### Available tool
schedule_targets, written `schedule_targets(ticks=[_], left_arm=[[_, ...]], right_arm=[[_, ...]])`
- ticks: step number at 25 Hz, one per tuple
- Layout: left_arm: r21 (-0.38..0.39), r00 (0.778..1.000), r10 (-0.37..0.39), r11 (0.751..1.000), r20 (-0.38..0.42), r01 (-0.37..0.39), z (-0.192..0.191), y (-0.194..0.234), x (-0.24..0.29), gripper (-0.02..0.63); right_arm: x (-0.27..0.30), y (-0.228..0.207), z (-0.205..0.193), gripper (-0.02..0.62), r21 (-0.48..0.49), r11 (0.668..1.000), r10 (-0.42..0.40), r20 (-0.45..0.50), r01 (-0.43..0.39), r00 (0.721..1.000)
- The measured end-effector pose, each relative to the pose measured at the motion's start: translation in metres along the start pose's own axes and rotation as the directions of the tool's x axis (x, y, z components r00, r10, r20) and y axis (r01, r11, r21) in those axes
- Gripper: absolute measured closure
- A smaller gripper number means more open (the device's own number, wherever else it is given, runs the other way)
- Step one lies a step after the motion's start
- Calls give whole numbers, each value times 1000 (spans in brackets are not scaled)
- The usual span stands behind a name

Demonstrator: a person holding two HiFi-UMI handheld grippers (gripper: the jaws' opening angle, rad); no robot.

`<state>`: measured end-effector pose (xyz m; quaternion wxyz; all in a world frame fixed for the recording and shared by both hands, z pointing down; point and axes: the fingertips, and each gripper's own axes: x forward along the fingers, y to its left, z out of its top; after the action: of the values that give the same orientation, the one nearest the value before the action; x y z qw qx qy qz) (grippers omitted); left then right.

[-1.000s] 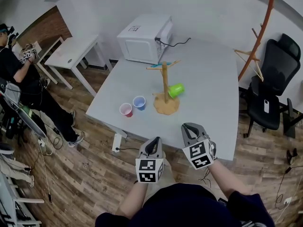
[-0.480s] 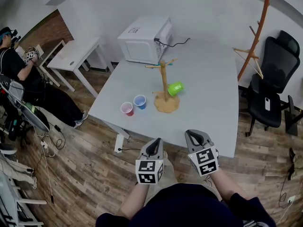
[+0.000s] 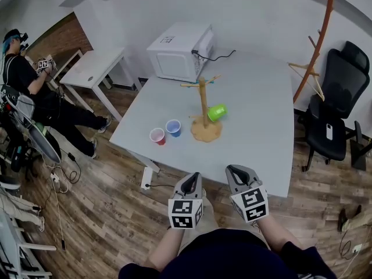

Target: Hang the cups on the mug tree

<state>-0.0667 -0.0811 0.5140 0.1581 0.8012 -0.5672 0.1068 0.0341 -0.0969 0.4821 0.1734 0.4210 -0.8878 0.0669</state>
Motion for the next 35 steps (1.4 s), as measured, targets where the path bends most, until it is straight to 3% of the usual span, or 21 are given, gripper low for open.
schedule_targets(ticks=[26, 28, 35], left_arm=[[-49, 995, 96, 994, -33, -98, -2, 94, 35, 581], [-54, 993, 108, 992, -36, -110, -3, 104, 40, 516], [-53, 985, 160, 985, -58, -163, -12, 140, 54, 402]], right_arm=[[45, -7, 5, 563, 96, 995, 28, -27, -25, 999], [51, -8, 5, 563, 99, 995, 32, -31, -29, 999], [69, -8, 6, 563, 104, 994, 43, -52, -37, 998]])
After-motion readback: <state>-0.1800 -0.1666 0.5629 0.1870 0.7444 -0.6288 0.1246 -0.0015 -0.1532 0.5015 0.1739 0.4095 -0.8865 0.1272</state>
